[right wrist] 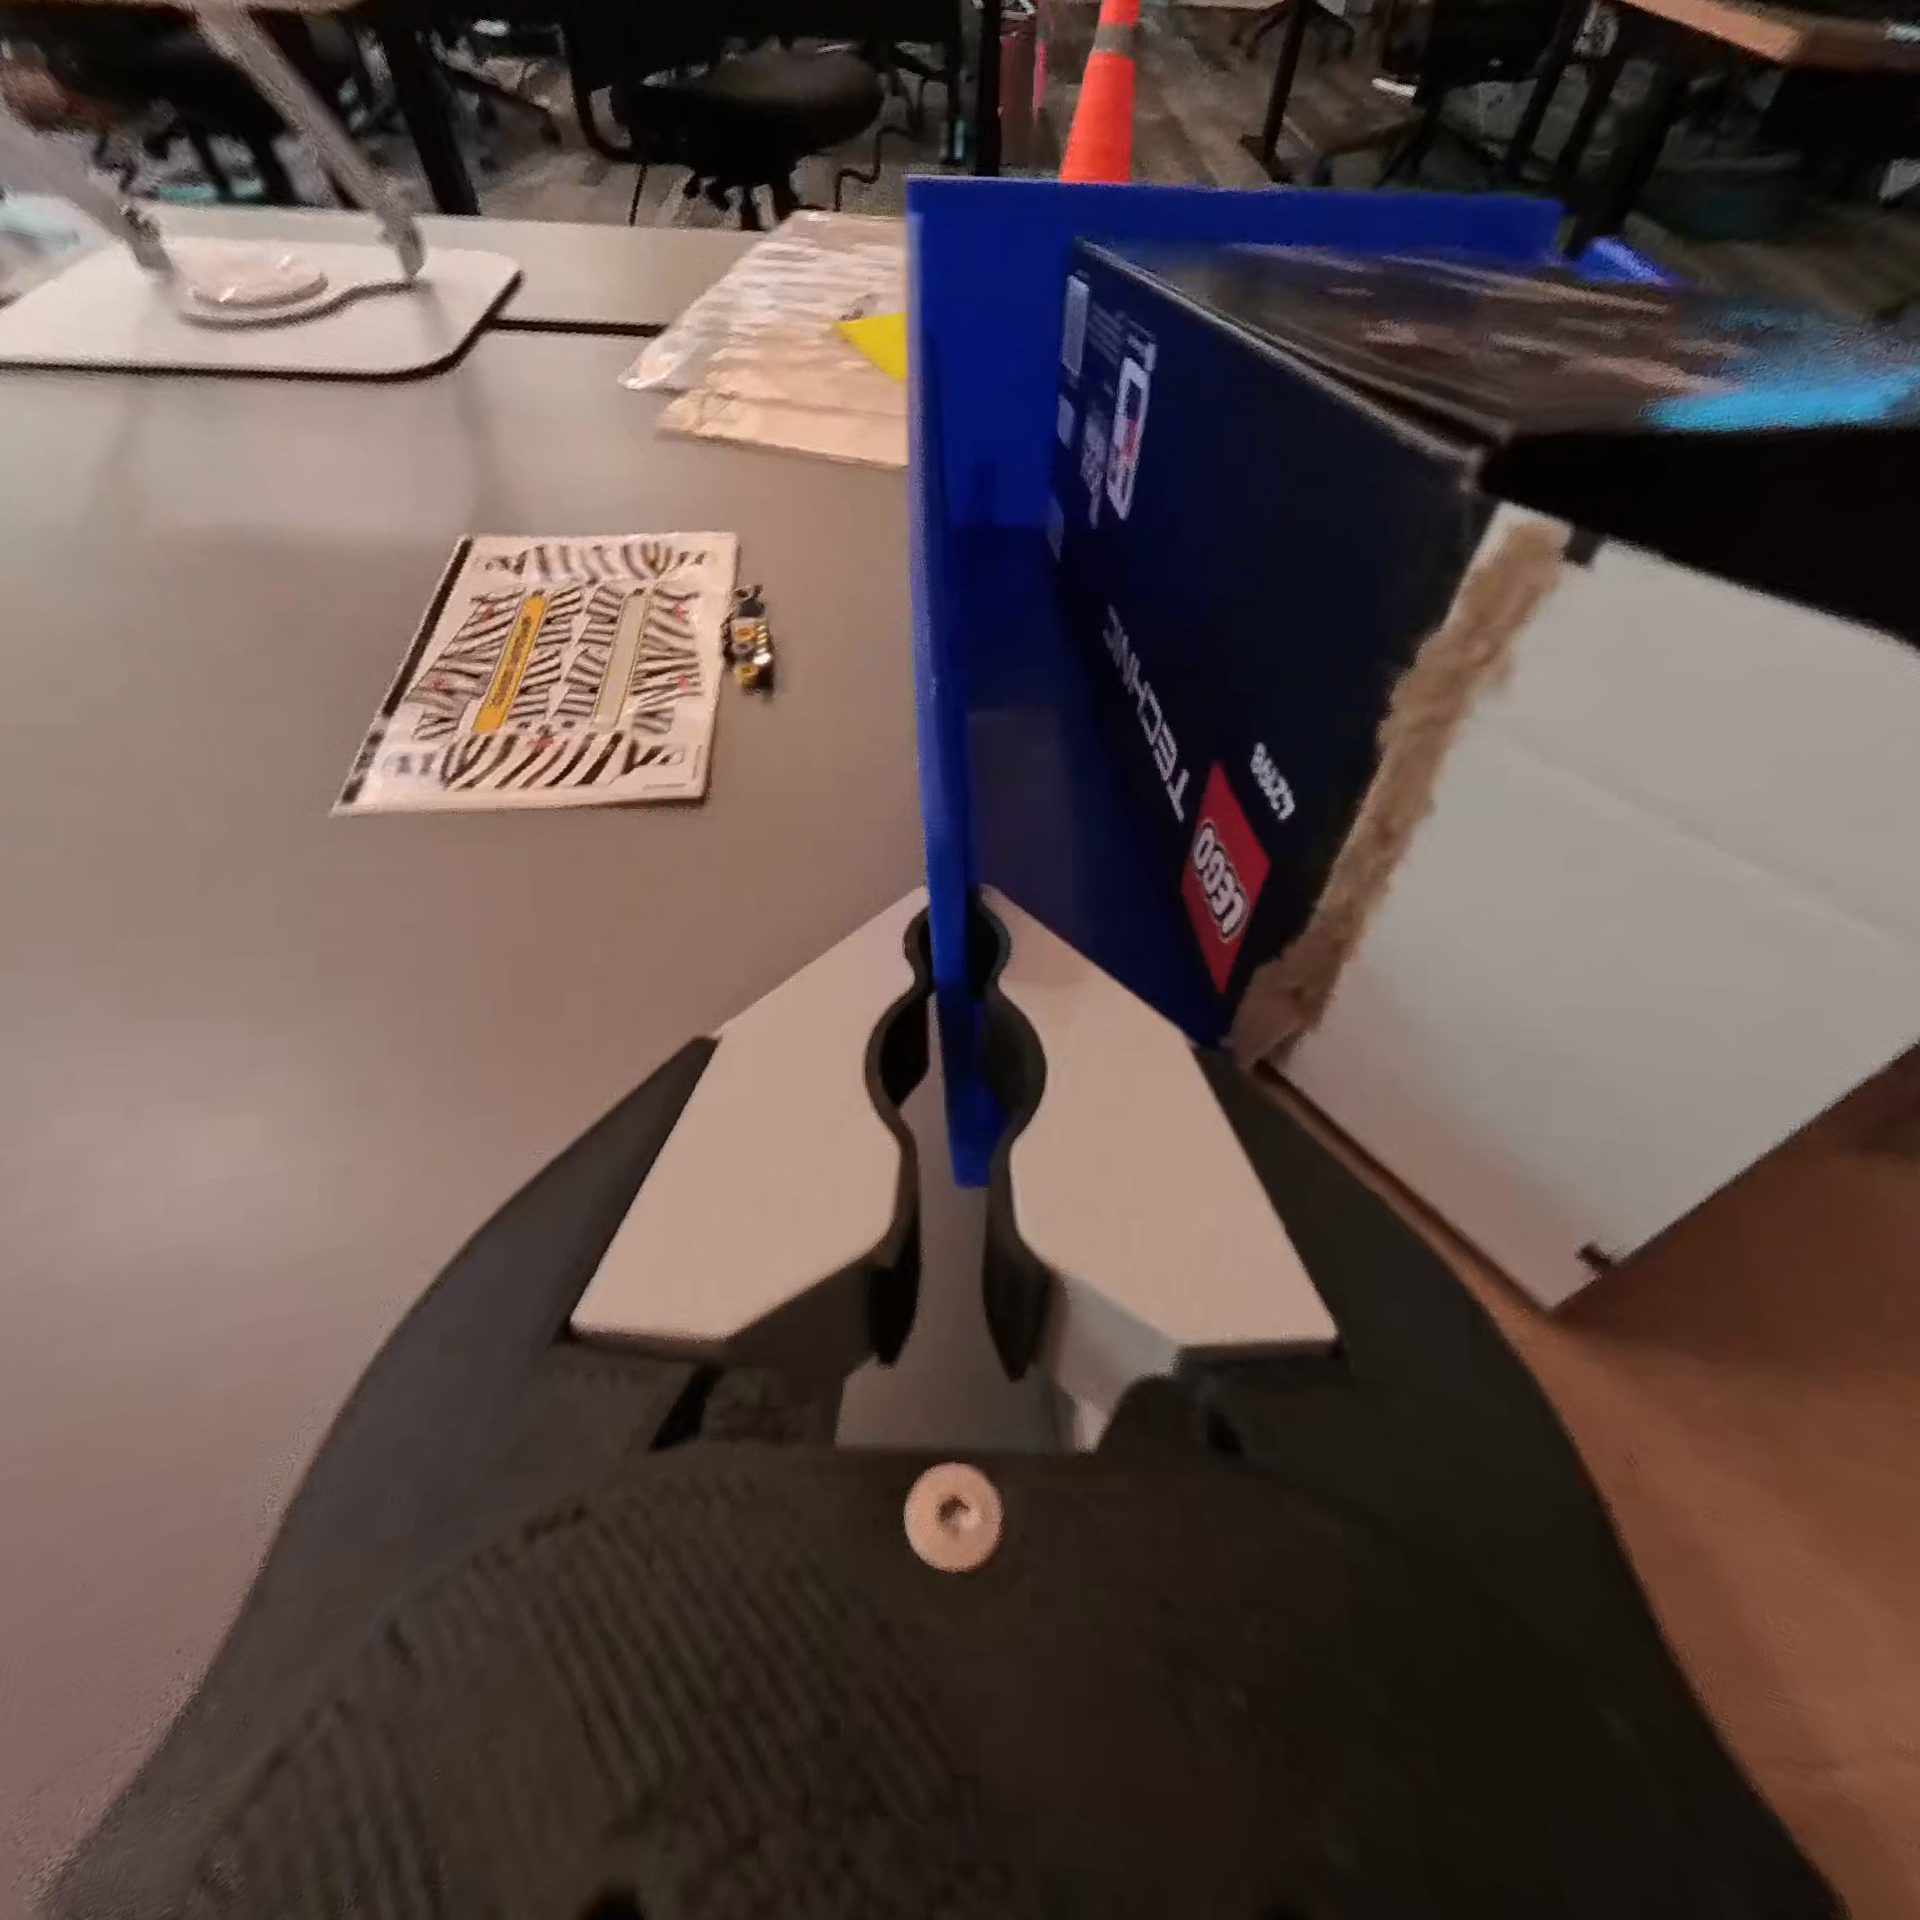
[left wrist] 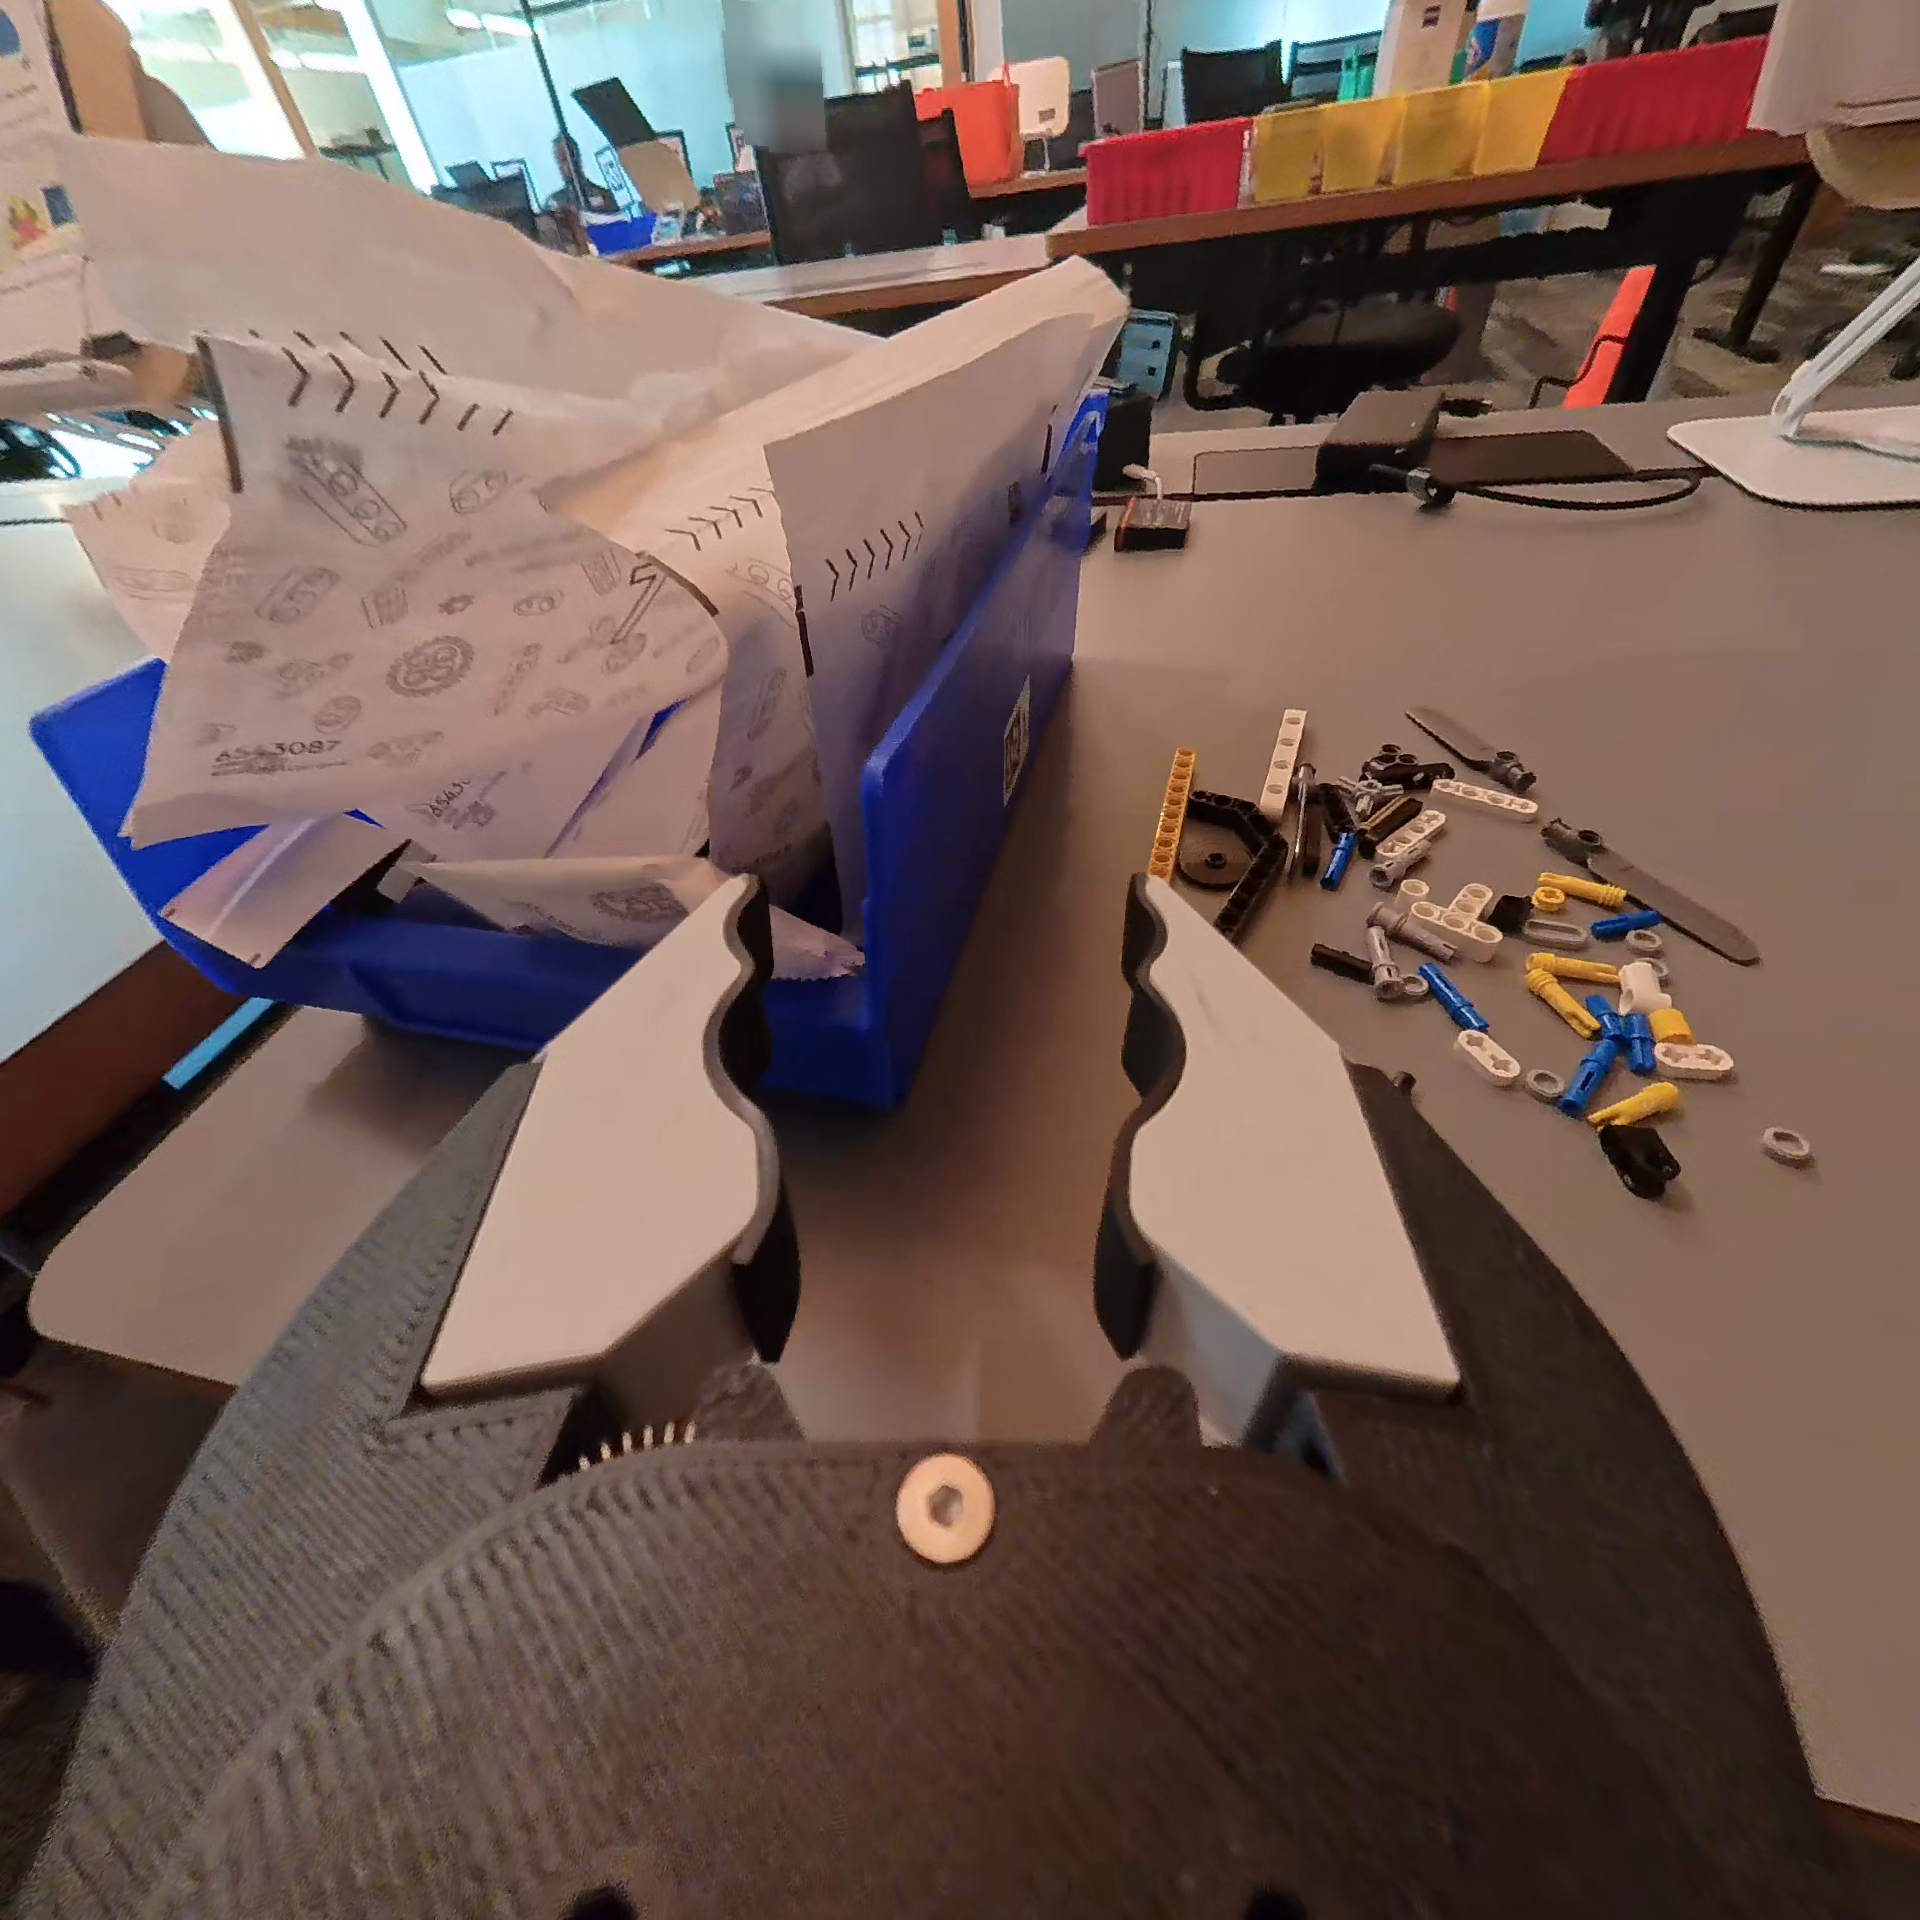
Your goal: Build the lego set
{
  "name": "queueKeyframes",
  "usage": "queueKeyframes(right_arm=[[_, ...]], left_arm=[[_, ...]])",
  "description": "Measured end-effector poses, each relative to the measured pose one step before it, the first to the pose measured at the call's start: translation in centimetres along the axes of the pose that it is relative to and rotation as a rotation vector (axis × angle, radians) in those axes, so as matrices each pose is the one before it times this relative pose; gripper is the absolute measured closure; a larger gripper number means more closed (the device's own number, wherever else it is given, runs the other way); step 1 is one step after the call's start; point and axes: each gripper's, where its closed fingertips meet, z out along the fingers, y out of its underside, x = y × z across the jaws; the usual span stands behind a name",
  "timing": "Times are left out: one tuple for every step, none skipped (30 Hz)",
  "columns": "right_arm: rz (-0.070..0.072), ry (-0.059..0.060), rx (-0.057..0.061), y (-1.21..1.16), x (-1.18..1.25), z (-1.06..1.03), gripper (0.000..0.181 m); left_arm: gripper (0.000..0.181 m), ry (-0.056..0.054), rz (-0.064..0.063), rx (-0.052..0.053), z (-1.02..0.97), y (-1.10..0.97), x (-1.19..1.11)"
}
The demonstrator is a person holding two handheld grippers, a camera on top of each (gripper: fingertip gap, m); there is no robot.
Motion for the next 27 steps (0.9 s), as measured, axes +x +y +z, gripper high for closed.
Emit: queueKeyframes(right_arm=[[-0.0287, -0.0141, -0.0055, 0.068, -0.483, -0.234, 0.181], [-0.0152, -0.0149, -0.0067, 0.076, -0.441, -0.3, 0.181], [-0.0093, -0.0086, -0.006, 0.146, -0.323, -0.374, 0.181], [-0.0067, -0.0089, -0.0029, 0.189, -0.253, -0.432, 0.181], [0.0009, -0.0131, 0.0001, 0.17, -0.235, -0.442, 0.181], [0.0135, -0.0114, -0.0013, 0.115, -0.105, -0.38, 0.181], [0.0265, -0.0073, -0.0022, 0.055, 0.002, -0.221, 0.181], [0.0273, -0.0034, 0.0024, -0.013, 0.029, -0.004, 0.181], [0.0129, 0.0042, 0.0062, -0.022, 0.002, 0.165, 0.181], [-0.0079, 0.0099, 0.0063, -0.046, -0.057, 0.257, 0.181], [-0.0269, 0.0103, 0.0041, -0.063, -0.136, 0.245, 0.181], [-0.0289, 0.0087, 0.0005, -0.068, -0.146, 0.163, 0.181], [-0.0128, 0.0077, -0.0003, -0.034, -0.066, 0.051, 0.181], [0.0047, 0.0046, 0.0028, -0.016, -0.005, -0.014, 0.181], [0.0141, -0.0021, 0.0044, 0.006, 0.02, -0.032, 0.181], [0.0185, -0.004, 0.0034, 0.033, 0.068, -0.142, 0.181], [0.0199, 0.0009, 0.0004, 0.063, 0.158, -0.303, 0.171], [0.0182, 0.0011, 0.0066, -0.011, 0.125, -0.486, 0.149], [0.0189, -0.0059, 0.0277, -0.227, -0.105, -0.669, 0.131], [0.0204, -0.0143, 0.0467, -0.434, -0.388, -0.813, 0.123], [0.0156, -0.0229, 0.0511, -0.564, -0.704, -0.872, 0.12], [-0.0025, -0.0274, 0.0497, -0.702, -0.981, -0.831, 0.118], [-0.033, -0.0148, 0.0596, -1.032, -0.898, -0.572, 0.125], [-0.0496, 0.0052, 0.0569, -1.144, -0.613, -0.234, 0.13], [-0.0415, 0.0011, 0.0371, -0.863, -0.652, 0.014, 0.134], [-0.0133, -0.027, 0.0258, -0.583, -1.058, 0.135, 0.139], [0.022, -0.0573, 0.0234, -0.361, -1.466, 0.217, 0.143]], left_arm=[[0.116, -0.0061, 0.0056, 0.0084, -0.147, -0.115, -0.061], [0.117, -0.001, 0.001, 0.0056, -0.114, -0.081, -0.009], [0.118, 0.0036, -0.0032, 0.0024, -0.085, 0.012, 0.023], [0.118, 0.0037, -0.0066, -0.0021, -0.047, 0.095, 0.02], [0.118, 0.003, -0.0059, -0.0044, -0.045, 0.124, -0.007], [0.119, 0.0016, -0.0031, -0.0015, -0.058, 0.079, -0.031], [0.119, 0.0, -0.0028, 0.0025, -0.059, 0.017, -0.05], [0.119, 0.0008, -0.0053, 0.0038, -0.031, -0.004, -0.035], [0.12, 0.0033, -0.0082, 0.0028, 0.005, -0.029, 0.013], [0.12, 0.0044, -0.0094, 0.0022, 0.032, -0.047, 0.033], [0.12, 0.0043, -0.0085, 0.0026, 0.058, -0.039, 0.051], [0.12, 0.0039, -0.0042, 0.0024, 0.049, -0.018, 0.055], [0.12, 0.0, 0.0015, 0.0004, 0.013, 0.012, 0.019], [0.119, -0.003, 0.0056, -0.0008, -0.054, -0.014, -0.027], [0.119, -0.003, 0.0047, 0.0012, -0.105, -0.072, -0.022], [0.119, -0.0024, -0.0004, 0.0035, -0.131, -0.104, -0.028], [0.119, 0.0007, -0.0058, -0.0022, -0.13, -0.057, -0.025], [0.117, 0.0014, -0.0089, -0.0057, -0.098, 0.015, -0.042], [0.116, -0.0055, -0.0069, -0.0087, -0.076, 0.091, -0.174], [0.116, -0.0116, -0.0026, -0.0079, -0.065, 0.088, -0.275], [0.115, -0.0104, 0.0009, -0.0005, -0.089, 0.027, -0.24], [0.115, -0.0133, -0.0009, 0.0072, -0.063, -0.055, -0.253], [0.114, -0.0164, -0.0041, 0.01, -0.026, -0.108, -0.288], [0.114, -0.0045, -0.0068, 0.0118, 0.033, -0.173, -0.108], [0.114, 0.002, -0.0104, 0.0161, 0.079, -0.238, 0.018], [0.113, 0.0035, -0.0084, 0.0081, 0.095, -0.099, 0.072], [0.113, 0.0007, -0.0025, -0.0074, 0.082, 0.124, 0.067]])
